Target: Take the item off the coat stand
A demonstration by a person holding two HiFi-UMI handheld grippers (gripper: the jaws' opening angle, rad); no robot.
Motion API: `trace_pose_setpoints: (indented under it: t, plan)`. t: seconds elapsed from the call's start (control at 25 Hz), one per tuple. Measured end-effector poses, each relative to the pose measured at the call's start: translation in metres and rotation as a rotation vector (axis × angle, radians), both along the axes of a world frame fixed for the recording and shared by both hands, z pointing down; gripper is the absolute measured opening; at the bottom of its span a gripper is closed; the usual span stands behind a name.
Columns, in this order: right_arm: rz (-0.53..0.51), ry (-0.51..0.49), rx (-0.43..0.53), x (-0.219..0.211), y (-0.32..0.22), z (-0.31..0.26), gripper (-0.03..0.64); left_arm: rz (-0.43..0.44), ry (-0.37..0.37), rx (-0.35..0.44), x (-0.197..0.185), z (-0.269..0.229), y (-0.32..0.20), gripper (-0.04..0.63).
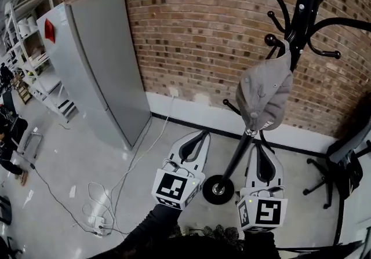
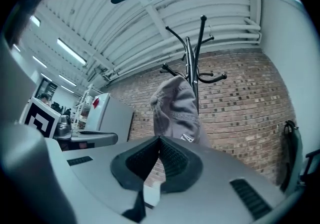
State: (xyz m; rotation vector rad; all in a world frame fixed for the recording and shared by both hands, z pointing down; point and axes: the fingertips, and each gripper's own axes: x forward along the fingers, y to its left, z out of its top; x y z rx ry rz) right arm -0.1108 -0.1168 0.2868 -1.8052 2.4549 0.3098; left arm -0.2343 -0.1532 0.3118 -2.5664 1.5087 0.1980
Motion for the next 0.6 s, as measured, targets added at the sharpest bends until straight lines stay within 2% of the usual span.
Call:
trace_pose_setpoints:
  t: [0.2, 0.52, 0.56, 0.6]
  plan:
    - [0.038, 0.013, 0.045, -0.019, 0.009, -0.012, 0.009, 0.091, 0.007, 0.004, -0.005, -0.003, -0.002, 0.02]
    - [0.101, 0.055, 0.067, -0.033, 0.005, -0.021, 0.012, 0.155, 0.014, 0.002, -0.016, -0.004, -0.002, 0.02]
    - [0.112, 0.063, 0.077, -0.033, 0.004, -0.024, 0.021, 0.16, 0.012, 0.001, -0.017, -0.003, -0.002, 0.02]
    - [0.12, 0.072, 0.086, -0.033, 0.003, -0.027, 0.07, 0.166, 0.01, -0.002, -0.017, -0.002, -0.003, 0.02]
